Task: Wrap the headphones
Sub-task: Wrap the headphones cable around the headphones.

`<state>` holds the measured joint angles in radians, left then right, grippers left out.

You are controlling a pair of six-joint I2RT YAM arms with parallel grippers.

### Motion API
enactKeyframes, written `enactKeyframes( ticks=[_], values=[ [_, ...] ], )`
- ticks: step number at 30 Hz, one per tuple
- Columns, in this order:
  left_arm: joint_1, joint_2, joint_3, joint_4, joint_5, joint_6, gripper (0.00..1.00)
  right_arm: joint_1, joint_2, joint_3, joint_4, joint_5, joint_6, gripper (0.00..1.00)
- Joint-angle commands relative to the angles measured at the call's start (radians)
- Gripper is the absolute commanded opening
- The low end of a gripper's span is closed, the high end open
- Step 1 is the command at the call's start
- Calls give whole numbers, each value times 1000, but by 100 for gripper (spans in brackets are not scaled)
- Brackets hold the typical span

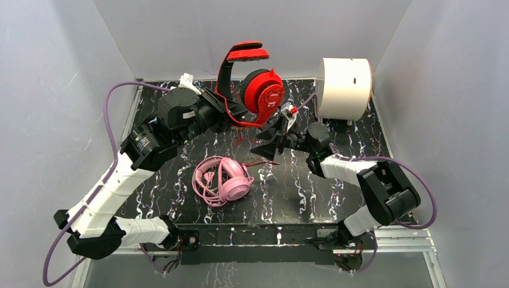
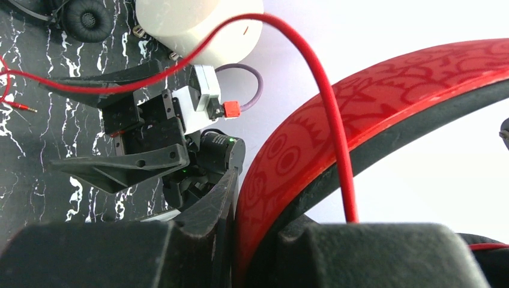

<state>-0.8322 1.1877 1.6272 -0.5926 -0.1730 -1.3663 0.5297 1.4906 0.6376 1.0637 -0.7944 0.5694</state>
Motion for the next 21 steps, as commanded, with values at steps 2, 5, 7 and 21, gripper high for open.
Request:
enactKeyframes(
  ticks=[2, 5, 7, 21],
  values=[
    [4, -29, 44, 44, -12, -33, 0, 54, 20, -31, 30, 215, -225, 98],
    [3, -25, 47, 42, 0, -37, 0, 74, 47, -45, 94, 215, -300, 99],
    [3, -26, 48, 43, 3, -37, 0, 77, 87, -37, 193, 201, -307, 99],
    [3, -27, 46, 48, 5, -36, 0, 157, 252, 73, 586, 180, -267, 99]
  ],
)
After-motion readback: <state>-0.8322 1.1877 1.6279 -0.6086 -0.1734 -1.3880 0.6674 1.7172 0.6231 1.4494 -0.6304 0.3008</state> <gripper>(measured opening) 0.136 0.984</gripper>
